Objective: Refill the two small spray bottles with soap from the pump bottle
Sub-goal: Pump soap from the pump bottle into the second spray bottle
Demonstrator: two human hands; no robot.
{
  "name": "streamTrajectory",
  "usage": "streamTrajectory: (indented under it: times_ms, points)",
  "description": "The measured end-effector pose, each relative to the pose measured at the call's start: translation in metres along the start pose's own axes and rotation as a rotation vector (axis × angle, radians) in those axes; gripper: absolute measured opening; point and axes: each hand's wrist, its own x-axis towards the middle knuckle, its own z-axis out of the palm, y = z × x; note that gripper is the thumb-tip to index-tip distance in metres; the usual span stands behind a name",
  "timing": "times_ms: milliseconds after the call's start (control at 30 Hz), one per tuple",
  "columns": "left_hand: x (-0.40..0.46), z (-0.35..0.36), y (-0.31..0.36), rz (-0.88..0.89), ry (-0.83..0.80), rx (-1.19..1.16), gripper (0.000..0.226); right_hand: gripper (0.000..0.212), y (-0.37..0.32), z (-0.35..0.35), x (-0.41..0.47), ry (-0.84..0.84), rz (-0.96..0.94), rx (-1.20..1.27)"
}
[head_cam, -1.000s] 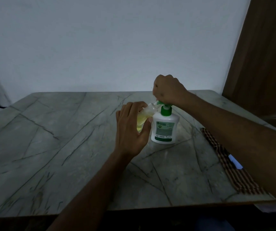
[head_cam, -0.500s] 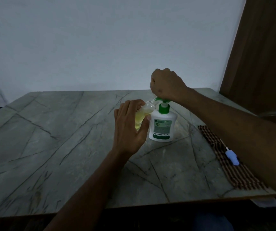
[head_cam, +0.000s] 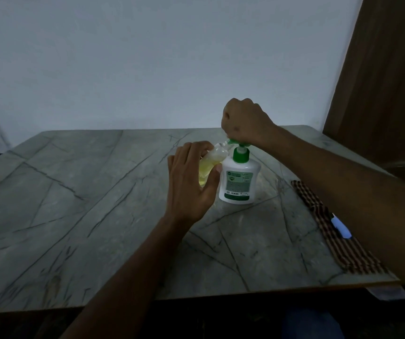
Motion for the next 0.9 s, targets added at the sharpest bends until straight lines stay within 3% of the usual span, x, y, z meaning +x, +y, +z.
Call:
streamTrajectory:
  times_ms: [900]
  points:
    - [-0.0008,0.0012,-0.0015,-0.012,-0.004,0.001,0.034,0.016,-0.0021,0.0035,-0.0004,-0.005,0.014,-0.001]
